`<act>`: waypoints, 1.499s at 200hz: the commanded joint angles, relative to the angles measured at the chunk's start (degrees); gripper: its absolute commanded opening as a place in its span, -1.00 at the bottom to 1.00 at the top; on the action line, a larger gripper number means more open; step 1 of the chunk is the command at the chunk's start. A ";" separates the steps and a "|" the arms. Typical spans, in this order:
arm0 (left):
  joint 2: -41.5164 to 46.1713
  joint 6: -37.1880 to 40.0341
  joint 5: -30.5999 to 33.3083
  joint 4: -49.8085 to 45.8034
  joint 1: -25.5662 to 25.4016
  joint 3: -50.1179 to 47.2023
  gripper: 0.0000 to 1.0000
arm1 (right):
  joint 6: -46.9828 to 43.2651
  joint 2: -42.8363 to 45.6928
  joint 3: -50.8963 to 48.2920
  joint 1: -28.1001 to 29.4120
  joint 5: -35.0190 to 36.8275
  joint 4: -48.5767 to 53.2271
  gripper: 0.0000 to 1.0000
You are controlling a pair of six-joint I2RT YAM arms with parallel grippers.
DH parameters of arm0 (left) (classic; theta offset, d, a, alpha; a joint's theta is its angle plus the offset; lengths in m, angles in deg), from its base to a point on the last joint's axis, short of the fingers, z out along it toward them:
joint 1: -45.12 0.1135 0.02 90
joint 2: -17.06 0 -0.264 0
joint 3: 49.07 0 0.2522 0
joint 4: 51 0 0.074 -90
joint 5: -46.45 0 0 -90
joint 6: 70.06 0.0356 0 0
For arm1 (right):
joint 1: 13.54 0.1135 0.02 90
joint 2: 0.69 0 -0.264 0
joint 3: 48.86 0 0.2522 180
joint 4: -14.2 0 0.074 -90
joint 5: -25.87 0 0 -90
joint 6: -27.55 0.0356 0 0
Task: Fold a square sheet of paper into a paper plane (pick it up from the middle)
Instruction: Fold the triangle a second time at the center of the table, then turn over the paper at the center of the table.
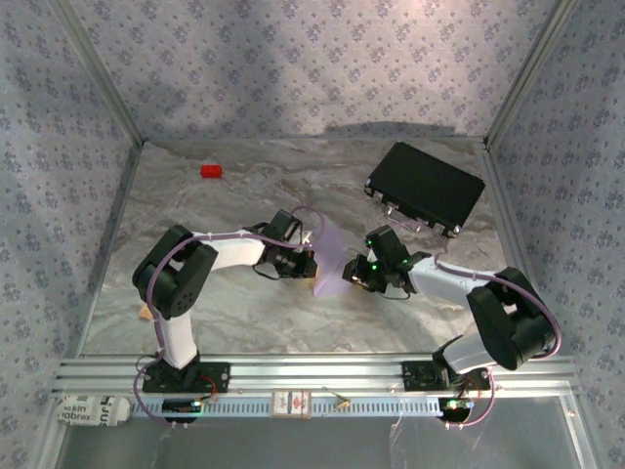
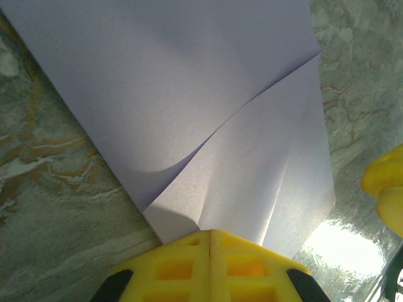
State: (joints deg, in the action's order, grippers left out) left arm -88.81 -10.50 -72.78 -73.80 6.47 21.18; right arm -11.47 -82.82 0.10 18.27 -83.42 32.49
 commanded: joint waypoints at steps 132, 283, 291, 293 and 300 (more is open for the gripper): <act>-1.20 -0.24 -0.83 0.51 0.07 -0.06 -1.00 | -1.31 -3.31 3.38 1.36 -0.86 3.20 -0.36; -1.60 -0.06 -1.36 0.42 0.10 0.20 -1.00 | -1.39 -9.00 7.57 1.76 -2.81 -2.31 -0.24; -1.63 -0.06 -1.35 0.45 0.08 0.19 -1.00 | -1.47 -9.41 7.77 1.41 -3.14 -2.83 -0.24; -1.63 -0.06 -1.35 0.43 0.07 0.20 -1.00 | -1.43 -9.47 7.84 1.41 -3.22 -2.99 -0.23; -1.62 -0.06 -1.34 0.47 0.10 0.11 -1.00 | -1.54 -9.56 7.95 1.12 -3.51 -3.88 -0.22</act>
State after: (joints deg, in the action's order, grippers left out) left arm -89.24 -10.74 -73.72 -72.64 6.47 21.16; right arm -12.17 -91.15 6.13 20.06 -85.72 31.36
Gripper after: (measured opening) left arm 0.045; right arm 0.382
